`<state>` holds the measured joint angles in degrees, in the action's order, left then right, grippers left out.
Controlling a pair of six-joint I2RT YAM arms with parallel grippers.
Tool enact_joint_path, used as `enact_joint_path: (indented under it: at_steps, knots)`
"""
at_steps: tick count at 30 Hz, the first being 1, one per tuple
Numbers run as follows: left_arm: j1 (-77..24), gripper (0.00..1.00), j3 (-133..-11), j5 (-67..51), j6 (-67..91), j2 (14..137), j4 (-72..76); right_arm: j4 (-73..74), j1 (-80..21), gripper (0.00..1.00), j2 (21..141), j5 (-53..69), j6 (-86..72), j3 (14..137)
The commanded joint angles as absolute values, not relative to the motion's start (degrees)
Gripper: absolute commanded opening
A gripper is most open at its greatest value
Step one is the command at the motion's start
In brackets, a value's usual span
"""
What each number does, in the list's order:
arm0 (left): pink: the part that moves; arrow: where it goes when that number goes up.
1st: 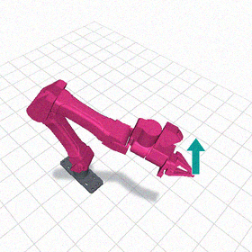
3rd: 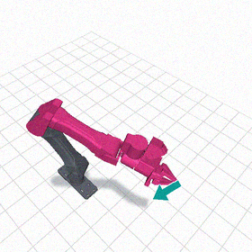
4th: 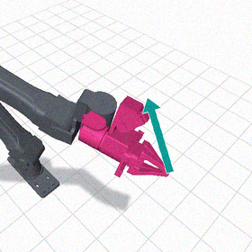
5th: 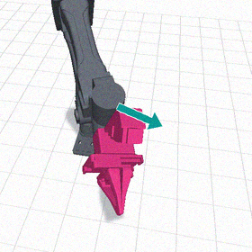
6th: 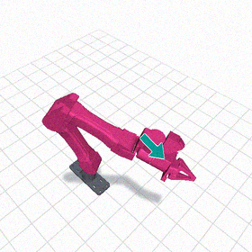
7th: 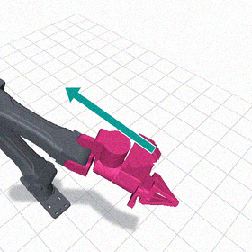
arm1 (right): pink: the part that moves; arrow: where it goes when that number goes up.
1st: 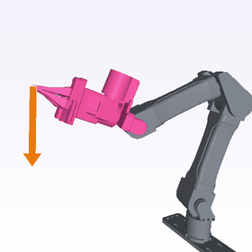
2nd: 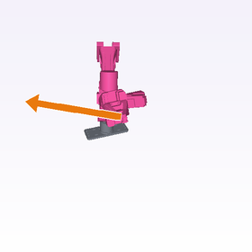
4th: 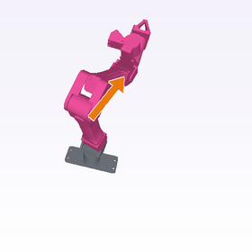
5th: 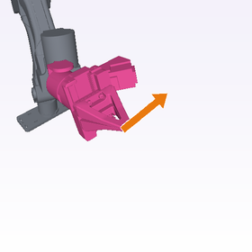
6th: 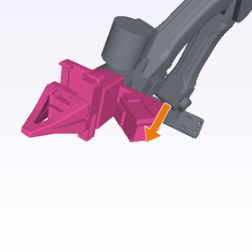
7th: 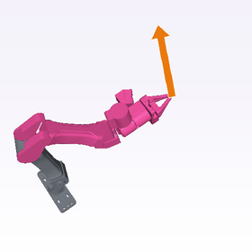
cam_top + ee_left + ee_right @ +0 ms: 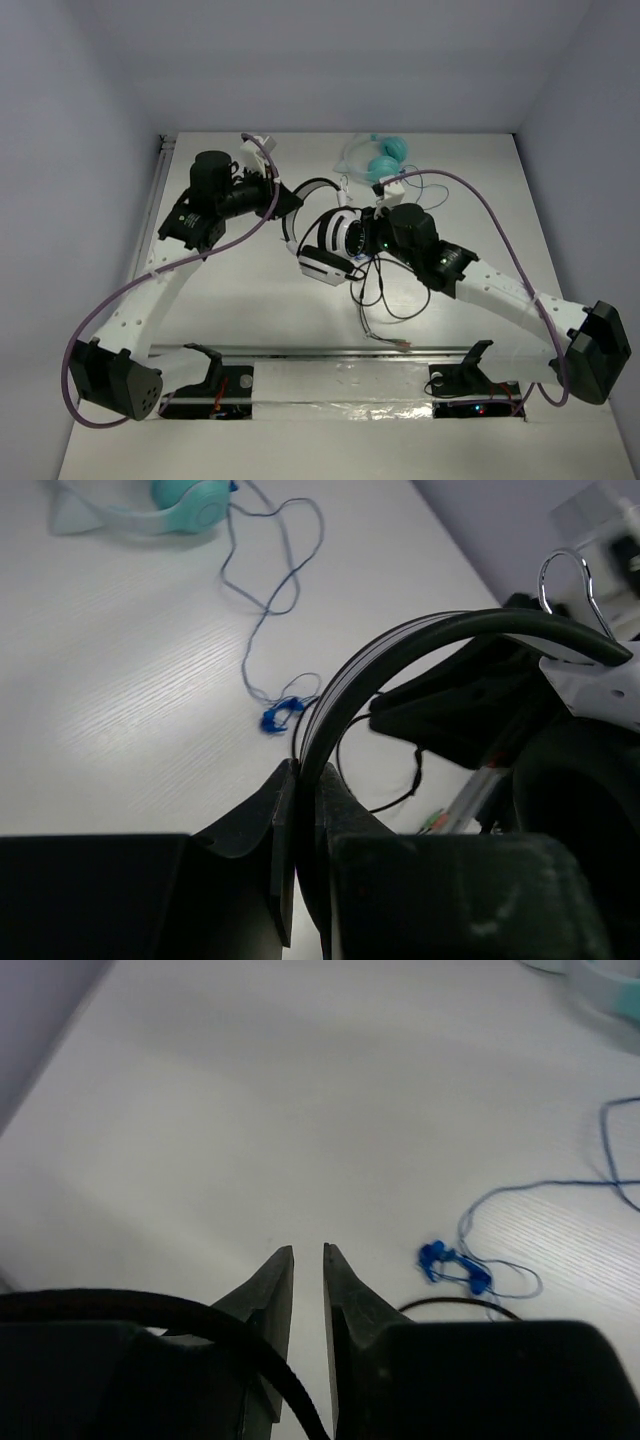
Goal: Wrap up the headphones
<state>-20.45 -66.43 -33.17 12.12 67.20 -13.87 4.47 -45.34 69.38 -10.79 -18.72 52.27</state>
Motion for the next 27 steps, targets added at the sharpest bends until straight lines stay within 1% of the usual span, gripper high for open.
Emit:
enact_joint_path:
  at_steps: [1, 2, 6, 9, 11, 13, 15, 16, 18, 19, 21, 22, 25, 27]
  knots:
    - [-18.12, 0.00, -70.22, -45.43, 22.47, 65.92, -5.28, -8.43, -45.00, 0.25, 68.20, -0.01, -21.18, 49.75]
    - [-17.32, 0.00, -70.31, -46.83, 24.15, 66.00, -2.14, -11.13, -45.00, 0.25, 68.12, 2.18, -21.96, 49.05]
    - [-14.77, 0.00, -71.36, -51.50, 32.51, 67.06, 4.74, -18.62, -45.00, 0.34, 67.24, 7.81, -23.82, 44.04]
    - [-13.37, 0.00, -72.85, -50.81, 37.43, 68.20, 6.41, -20.03, -45.00, 0.35, 68.90, 7.90, -24.08, 42.80]
    - [-11.97, 0.00, -72.95, -50.45, 41.29, 68.55, 10.69, -23.36, -45.00, 0.38, 69.95, 8.70, -24.60, 40.97]
    - [-10.90, 0.00, -73.13, -49.66, 47.00, 68.73, 13.96, -25.30, -45.00, 0.39, 70.57, 10.36, -25.66, 39.82]
    - [-10.37, 0.00, -74.43, -47.56, 49.65, 68.91, 16.26, -27.76, -45.00, 0.44, 71.01, 12.12, -26.98, 37.98]
    - [-10.37, 0.00, -75.31, -46.94, 49.83, 69.34, 16.43, -28.38, -45.00, 0.50, 71.02, 12.82, -27.07, 37.45]
    - [-10.37, 0.00, -78.12, -45.62, 50.80, 69.96, 16.70, -28.13, -45.00, 0.57, 70.40, 12.92, -27.24, 36.65]
    - [-10.37, 0.00, -79.35, -45.35, 51.58, 70.66, 16.96, -27.78, -45.00, 0.63, 70.14, 12.66, -27.25, 36.56]
    - [-9.84, 0.00, -83.82, -44.74, 51.68, 71.36, 15.65, -26.54, -45.00, 0.68, 69.44, 12.30, -27.25, 36.30]
    - [-9.84, 0.00, -85.41, -44.21, 51.77, 71.80, 15.21, -26.54, -45.00, 0.72, 68.48, 12.22, -27.51, 35.60]
    - [-9.15, 0.00, -91.74, -42.81, 52.29, 73.47, 12.05, -25.32, -45.00, 0.77, 66.98, 13.27, -27.69, 34.37]
    - [-8.62, 0.00, -94.74, -42.19, 54.22, 74.00, 11.17, -25.31, -45.00, 0.78, 66.19, 13.88, -28.12, 33.40]
